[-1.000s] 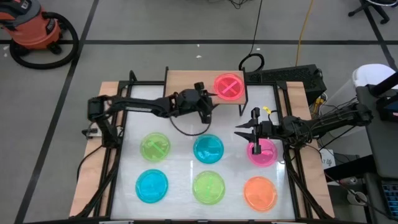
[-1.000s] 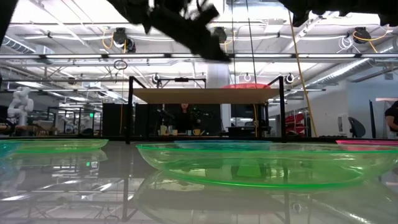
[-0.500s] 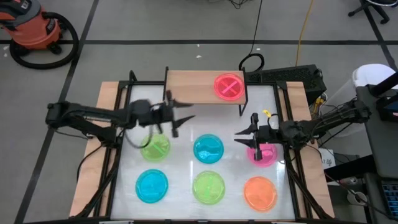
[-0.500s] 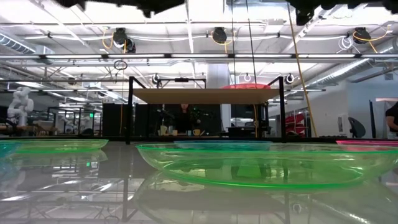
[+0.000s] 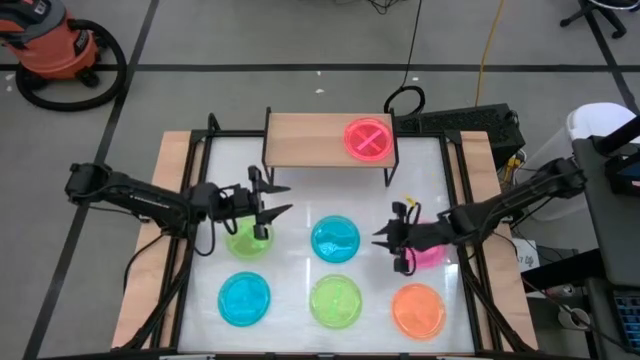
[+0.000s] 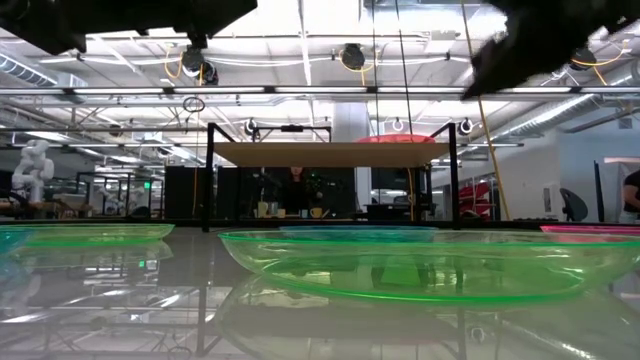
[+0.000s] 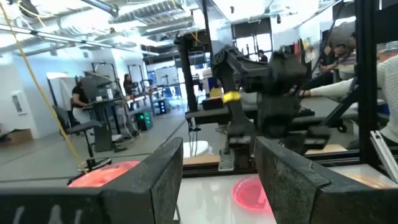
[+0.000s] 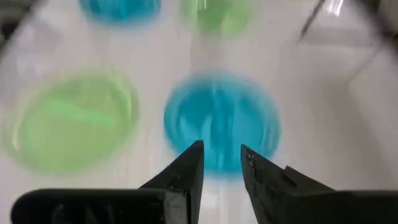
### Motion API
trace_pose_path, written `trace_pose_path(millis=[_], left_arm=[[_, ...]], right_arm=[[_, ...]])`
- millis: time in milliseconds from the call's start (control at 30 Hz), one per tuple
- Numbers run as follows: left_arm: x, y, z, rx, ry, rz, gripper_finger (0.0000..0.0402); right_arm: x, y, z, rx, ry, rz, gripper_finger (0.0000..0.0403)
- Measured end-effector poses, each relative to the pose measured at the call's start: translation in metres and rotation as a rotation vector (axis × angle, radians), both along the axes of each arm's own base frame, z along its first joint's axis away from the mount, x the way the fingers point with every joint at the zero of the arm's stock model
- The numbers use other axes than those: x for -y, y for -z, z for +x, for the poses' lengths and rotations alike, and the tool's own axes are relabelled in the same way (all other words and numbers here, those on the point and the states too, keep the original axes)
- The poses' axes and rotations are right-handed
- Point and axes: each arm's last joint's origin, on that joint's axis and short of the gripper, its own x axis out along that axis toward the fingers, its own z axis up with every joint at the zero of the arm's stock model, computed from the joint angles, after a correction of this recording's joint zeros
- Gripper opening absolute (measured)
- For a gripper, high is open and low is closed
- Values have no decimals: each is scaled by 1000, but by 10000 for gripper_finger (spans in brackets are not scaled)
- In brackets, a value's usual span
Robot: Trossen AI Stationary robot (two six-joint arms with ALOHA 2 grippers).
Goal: Place and stack plates onto a shelf
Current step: Stack the top blue plate on top of the pink plate on the shelf
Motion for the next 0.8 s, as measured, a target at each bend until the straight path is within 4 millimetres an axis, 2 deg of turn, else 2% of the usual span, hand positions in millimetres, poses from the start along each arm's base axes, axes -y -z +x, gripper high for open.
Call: trace_pose_path(millis=[200,333,467,633,800], left_arm=[[1,0,0,-2,2,1,204],[1,0,0,-5,1,4,204],[1,1,0,-7,1,4,204],[1,3,0,-28,1,6,204],[1,4,1,-42,-1,13,204]], right_arm=[[-4,23,-9,-248,84,159,89],[-15,28,-15,-317,89,236,89],[-28,30,-22,-342,72,247,89],[-34,32,-31,-343,126,203,89],[-37,30,-22,-208,77,50,89]])
